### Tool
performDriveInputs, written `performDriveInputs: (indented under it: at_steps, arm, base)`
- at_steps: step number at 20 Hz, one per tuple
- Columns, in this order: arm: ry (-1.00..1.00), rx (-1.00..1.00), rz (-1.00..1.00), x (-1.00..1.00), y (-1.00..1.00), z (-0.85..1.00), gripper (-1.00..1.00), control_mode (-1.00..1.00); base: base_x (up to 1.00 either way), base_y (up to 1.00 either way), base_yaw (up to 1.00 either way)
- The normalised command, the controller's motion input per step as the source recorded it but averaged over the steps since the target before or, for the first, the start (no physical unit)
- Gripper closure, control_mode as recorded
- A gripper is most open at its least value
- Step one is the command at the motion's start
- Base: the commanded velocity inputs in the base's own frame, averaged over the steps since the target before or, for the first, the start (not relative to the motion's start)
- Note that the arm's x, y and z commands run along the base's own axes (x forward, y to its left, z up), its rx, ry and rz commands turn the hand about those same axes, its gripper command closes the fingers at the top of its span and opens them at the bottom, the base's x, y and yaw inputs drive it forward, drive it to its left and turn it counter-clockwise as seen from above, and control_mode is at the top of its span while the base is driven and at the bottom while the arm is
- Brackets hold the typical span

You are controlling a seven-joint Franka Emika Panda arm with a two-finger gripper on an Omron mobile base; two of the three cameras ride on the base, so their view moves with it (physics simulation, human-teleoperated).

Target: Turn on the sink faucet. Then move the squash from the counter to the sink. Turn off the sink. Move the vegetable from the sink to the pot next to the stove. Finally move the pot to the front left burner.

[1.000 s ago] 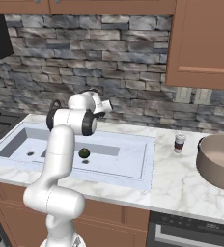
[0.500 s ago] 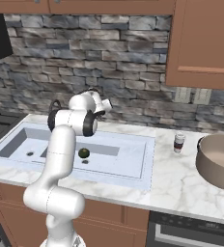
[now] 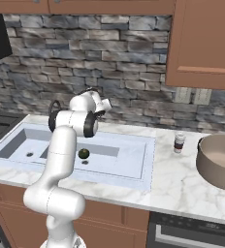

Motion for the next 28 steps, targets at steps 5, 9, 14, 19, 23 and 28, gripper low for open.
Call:
performDriveInputs:
  at_steps: [5, 9, 14, 19, 23, 28]
  arm:
    - [0.0, 0.0, 0.0, 0.0, 0.48, 0.05, -1.0, -1.0]
    - [0.0, 0.0, 0.0, 0.0, 0.45, 0.0, -1.0, -1.0]
    - [-0.01, 0.0, 0.0, 0.0, 0.1, -0.02, -1.0, -1.0]
    - [-0.06, 0.0, 0.0, -0.1, -0.38, -0.09, -1.0, -1.0]
    - [-0.12, 0.01, -0.03, -0.4, -0.49, -0.03, -1.0, -1.0]
    - [-0.14, 0.03, -0.08, -0.58, -0.41, 0.0, -1.0, -1.0]
  base:
    - [0.0, 0.0, 0.0]
    - [0.0, 0.0, 0.0]
    - [0.0, 0.0, 0.0]
    - [0.0, 0.0, 0.0]
    - [0.0, 0.0, 0.0]
    - [0.0, 0.0, 0.0]
